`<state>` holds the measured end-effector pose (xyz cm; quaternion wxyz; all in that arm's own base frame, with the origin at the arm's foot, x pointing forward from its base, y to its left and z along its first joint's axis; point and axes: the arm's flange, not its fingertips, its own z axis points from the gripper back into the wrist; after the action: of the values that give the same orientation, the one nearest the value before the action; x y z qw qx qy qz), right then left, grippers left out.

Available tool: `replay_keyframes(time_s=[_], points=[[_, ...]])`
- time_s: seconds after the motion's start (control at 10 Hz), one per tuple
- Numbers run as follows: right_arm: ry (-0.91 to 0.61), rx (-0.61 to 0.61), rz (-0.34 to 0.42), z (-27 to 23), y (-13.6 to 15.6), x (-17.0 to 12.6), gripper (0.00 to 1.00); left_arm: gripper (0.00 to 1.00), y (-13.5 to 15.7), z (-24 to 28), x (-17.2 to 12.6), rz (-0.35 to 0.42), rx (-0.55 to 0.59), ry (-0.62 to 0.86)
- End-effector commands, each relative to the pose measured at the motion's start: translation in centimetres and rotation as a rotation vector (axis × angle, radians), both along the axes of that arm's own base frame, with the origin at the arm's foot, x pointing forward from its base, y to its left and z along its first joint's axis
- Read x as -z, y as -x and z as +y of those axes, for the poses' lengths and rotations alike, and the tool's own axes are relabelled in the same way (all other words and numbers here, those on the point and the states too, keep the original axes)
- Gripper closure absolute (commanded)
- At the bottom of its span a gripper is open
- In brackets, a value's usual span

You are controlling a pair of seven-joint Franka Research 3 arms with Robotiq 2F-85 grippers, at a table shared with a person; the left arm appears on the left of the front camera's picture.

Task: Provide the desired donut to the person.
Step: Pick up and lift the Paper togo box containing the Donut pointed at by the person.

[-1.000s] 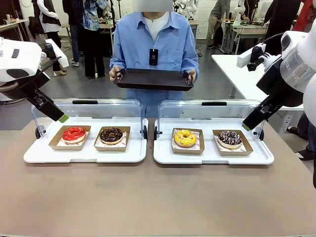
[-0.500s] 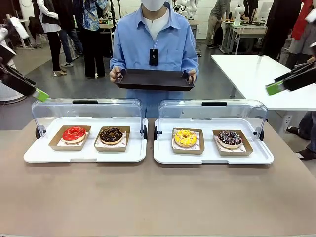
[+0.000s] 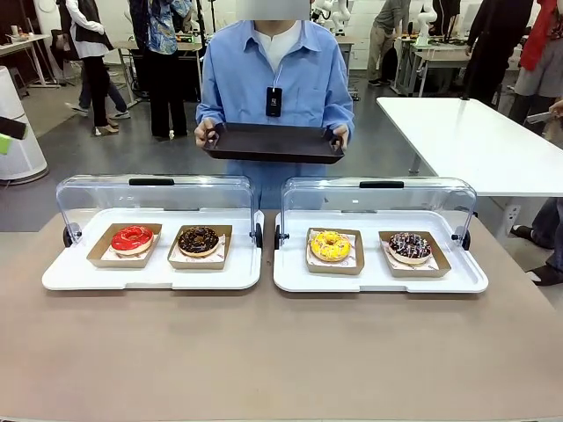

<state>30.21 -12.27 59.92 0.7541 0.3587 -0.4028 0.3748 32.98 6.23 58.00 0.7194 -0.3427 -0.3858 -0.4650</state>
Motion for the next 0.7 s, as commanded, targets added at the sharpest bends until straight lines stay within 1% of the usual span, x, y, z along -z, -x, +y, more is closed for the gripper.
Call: replay_keyframes(time_s=[0.0, 0.2, 0.3, 0.6], points=[[0.038, -0.014, -0.005, -1.5, -0.9, 1.6, 0.00, 0.00, -1.0, 2.1, 1.3, 0.048, 0.026, -0.004], [0.086, -0.064, -0.040, -2.4, -0.9, 3.1, 0.00, 0.00, -1.0, 2.8, 2.6, 0.085, -0.008, -0.038], [0.101, -0.091, -0.050, -2.5, -0.8, 3.5, 0.00, 0.00, -0.8, 3.1, 2.9, 0.093, 0.003, -0.051], [0.137, -0.128, -0.047, -2.7, -0.7, 4.1, 0.00, 0.00, -0.5, 3.5, 3.3, 0.090, 0.011, -0.087]])
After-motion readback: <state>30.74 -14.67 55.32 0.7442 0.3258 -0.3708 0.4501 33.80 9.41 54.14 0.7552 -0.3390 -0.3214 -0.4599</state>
